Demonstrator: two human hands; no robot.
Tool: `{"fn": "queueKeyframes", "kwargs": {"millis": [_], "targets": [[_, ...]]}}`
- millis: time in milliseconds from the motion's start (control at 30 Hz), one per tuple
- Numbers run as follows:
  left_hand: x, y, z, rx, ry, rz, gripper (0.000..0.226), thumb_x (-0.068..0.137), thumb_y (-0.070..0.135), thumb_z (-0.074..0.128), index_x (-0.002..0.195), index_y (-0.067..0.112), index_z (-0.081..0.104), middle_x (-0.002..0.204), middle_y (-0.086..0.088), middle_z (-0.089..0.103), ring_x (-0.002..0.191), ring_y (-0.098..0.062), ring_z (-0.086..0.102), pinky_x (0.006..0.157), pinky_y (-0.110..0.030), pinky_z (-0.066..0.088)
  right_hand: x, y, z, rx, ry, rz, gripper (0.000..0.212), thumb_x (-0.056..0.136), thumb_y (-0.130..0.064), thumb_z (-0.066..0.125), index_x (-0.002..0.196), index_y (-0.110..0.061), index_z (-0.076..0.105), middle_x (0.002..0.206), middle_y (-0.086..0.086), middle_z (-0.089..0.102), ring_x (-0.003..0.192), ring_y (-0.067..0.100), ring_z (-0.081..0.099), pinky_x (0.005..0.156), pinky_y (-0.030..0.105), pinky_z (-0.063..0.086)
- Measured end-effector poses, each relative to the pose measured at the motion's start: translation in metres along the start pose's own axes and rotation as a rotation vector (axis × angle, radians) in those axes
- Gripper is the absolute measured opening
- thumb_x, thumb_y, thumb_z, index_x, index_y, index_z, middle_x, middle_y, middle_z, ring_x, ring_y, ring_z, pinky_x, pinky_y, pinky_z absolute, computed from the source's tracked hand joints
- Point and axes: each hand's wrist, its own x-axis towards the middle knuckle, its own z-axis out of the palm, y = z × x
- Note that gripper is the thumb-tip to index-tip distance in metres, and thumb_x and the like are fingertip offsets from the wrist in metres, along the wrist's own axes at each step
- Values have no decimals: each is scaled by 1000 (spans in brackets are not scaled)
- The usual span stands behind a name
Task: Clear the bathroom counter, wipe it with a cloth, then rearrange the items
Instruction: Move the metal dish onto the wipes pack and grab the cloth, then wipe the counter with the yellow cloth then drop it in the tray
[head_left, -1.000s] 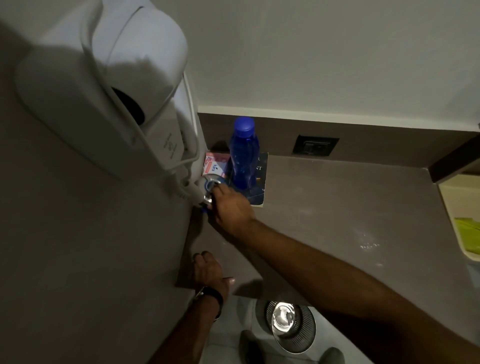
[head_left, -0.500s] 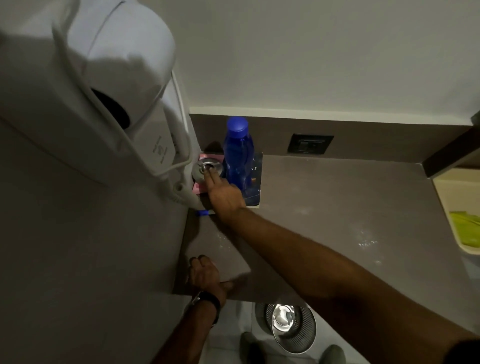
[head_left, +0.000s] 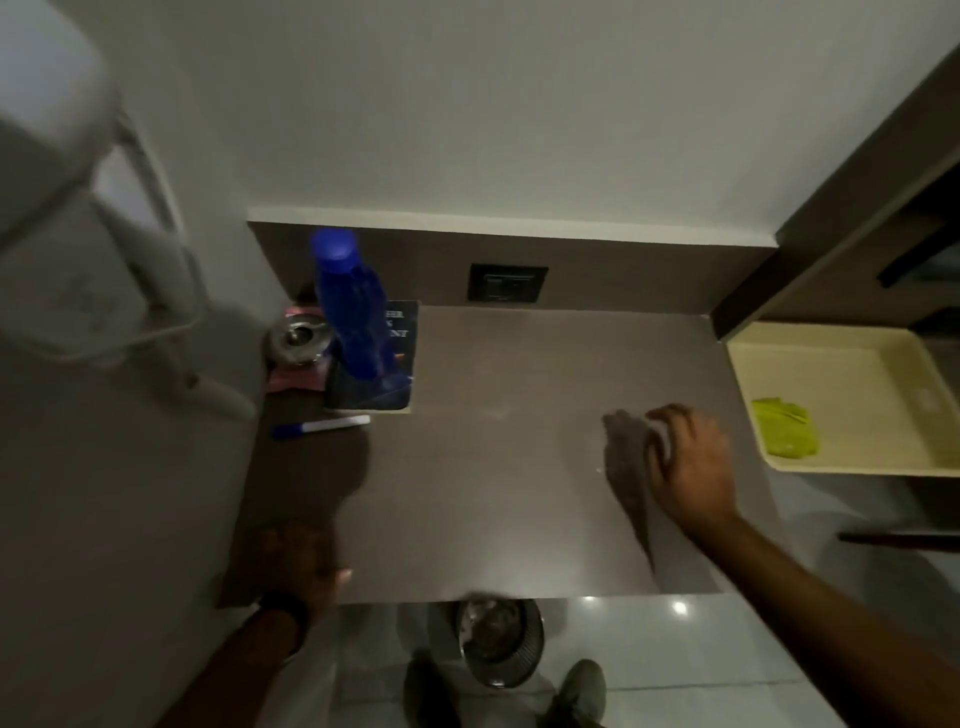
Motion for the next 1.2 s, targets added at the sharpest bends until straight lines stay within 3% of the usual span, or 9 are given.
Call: {"fn": "queueKeyframes", "kwargs": {"millis": [167,300,433,700,800,867,1000,1100,1200], "targets": [[4,-9,-1,12,-72,-56,85,73,45,82,141,9,44,153,-22,27,138,-40,36,113,-45,34,52,124,-18,-121,-110,455,28,102,-16,58,123,2,66,120,33,60,112,51,55,97,56,46],[10,-13,-1,22,-89,-73,87,72,48,82,141,10,45,153,-19,27,138,-38,35,113,-43,36,73,185,-7,-98,-407,543,50,107,-26,46,127,18,61,128,41,60,123,55,53,109,56,44],[15,-12,1,-17,-78,-102,90,64,42,89,136,6,50,152,-19,32,138,-38,36,114,-45,36,85,194,16,-137,-582,688,58,111,-37,47,147,8,49,148,33,54,138,48,52,120,50,39],[16,-8,0,-240,-64,-128,77,55,11,95,118,-3,50,145,-24,30,127,-39,44,107,-45,40,96,215,23,-158,-456,705,48,103,-42,62,101,6,70,93,27,71,92,46,70,91,53,62],[14,-9,-2,-190,-9,-96,68,56,20,95,108,7,52,135,-19,38,116,-34,50,99,-38,44,89,228,13,-15,-175,832,43,101,-38,56,116,1,67,112,29,70,107,48,69,103,55,56],[15,-12,-4,-112,-15,-69,72,55,34,94,110,11,54,132,-16,42,119,-34,50,102,-38,44,86,227,0,43,29,735,38,102,-35,47,128,-10,59,125,25,64,119,48,61,104,56,52],[20,-18,-7,-93,-29,-34,74,49,45,94,105,17,55,129,-14,45,114,-34,53,98,-39,48,99,189,-28,-26,79,313,41,106,-44,43,139,-23,56,120,9,66,110,40,59,95,52,50],[24,-23,-10,-116,-55,-20,75,45,46,95,101,20,51,128,-13,45,110,-34,55,94,-42,51,92,120,-14,32,-233,-30,60,98,-40,38,146,-12,61,140,22,65,128,47,55,113,59,39],[26,-25,-9,-128,-61,-2,75,43,45,96,96,23,48,125,-13,47,108,-35,55,91,-44,51,57,49,31,63,-460,57,57,112,-35,38,166,-17,32,176,10,20,164,46,10,131,62,8]]}}
